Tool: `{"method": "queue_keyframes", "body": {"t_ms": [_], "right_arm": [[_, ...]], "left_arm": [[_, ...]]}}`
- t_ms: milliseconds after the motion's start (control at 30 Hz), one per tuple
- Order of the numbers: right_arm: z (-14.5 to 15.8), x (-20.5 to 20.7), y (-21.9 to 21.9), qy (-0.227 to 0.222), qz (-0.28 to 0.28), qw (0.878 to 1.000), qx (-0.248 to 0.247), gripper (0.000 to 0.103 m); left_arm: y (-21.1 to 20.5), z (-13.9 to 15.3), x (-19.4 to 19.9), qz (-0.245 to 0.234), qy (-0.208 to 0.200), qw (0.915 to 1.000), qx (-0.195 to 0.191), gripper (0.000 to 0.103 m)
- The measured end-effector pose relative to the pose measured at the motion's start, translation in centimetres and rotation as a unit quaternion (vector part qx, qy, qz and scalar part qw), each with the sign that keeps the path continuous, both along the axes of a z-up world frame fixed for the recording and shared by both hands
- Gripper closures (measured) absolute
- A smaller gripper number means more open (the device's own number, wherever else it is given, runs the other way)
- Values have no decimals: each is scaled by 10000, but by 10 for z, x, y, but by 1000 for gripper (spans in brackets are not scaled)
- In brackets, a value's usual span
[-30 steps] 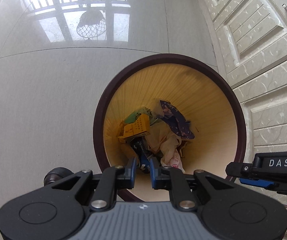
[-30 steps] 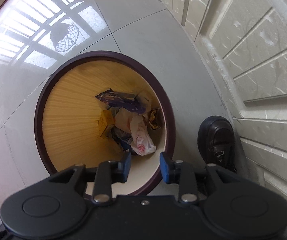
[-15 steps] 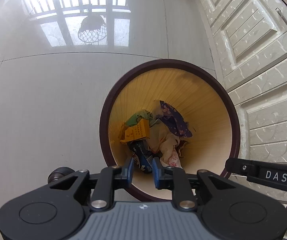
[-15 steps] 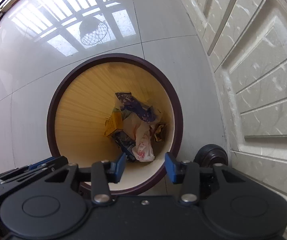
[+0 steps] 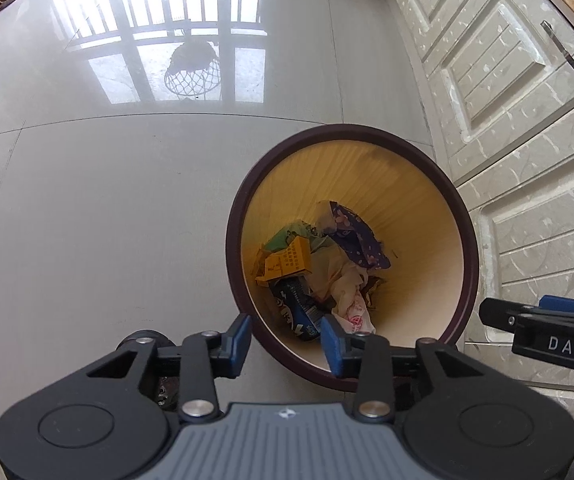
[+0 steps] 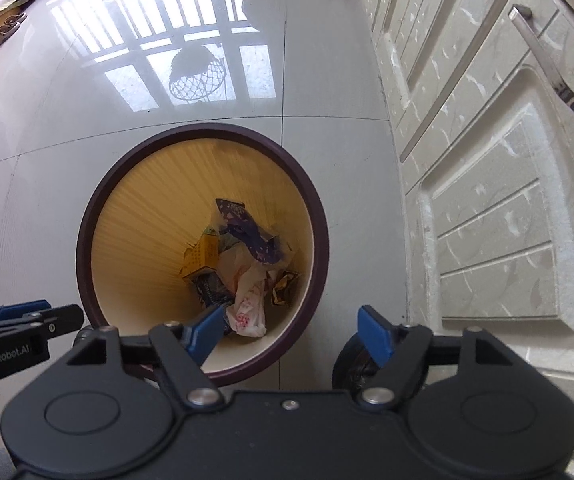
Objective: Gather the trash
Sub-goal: 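Move both open tools back toward the bench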
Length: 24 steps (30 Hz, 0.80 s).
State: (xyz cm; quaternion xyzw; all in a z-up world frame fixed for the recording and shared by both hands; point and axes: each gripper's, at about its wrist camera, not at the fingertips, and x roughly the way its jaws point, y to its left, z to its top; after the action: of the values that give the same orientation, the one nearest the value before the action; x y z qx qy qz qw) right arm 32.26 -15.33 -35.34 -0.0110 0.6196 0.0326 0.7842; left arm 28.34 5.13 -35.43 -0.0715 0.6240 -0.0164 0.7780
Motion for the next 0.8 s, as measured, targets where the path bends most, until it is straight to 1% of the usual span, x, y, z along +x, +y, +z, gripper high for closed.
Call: {"method": "queue_keyframes", "body": {"t_ms": [100,133,200,233,300,333,433,500,600,633,700,800], "right_arm": [[3,-3,-3,-60,-12,10000,-28,23],[3,-3,-4,-73,-12,10000,-41,22],[5,-5,-4,-106,-3,9999,-70,20],[6,-6,-4,-123,15,9999,-77,18],[8,-7,-3,-153,60,9998,-90,12],[9,-9,-2,-181,82,9998,-91,7],[13,-13,0,-260,140,9995,-119,5],[15,-14,0,-280,163,9994,-152,4],[18,-16,-2,-331,137,9993,-121,1],[19,-16,-3,-355,130,9992,-102,0],[22,-17,-4,-424,147,9990,-70,0],[27,-18,-3,-525,196,9984,-20,0]], "left_arm": [[2,3,-4,24,-18,10000,73,49],[3,4,-6,34,-29,9999,108,47],[6,6,-8,66,-42,9999,137,39],[7,7,-9,83,-44,9999,143,37],[9,8,-11,113,-61,9998,171,27],[10,9,-12,126,-75,9997,203,25],[12,12,-14,174,-94,9995,257,20],[13,13,-14,191,-119,9992,324,14],[13,15,-15,201,-158,9989,394,7],[13,15,-16,209,-172,9988,402,6],[13,17,-16,209,-207,9986,444,1],[14,21,-18,234,-270,9981,495,0]]}}
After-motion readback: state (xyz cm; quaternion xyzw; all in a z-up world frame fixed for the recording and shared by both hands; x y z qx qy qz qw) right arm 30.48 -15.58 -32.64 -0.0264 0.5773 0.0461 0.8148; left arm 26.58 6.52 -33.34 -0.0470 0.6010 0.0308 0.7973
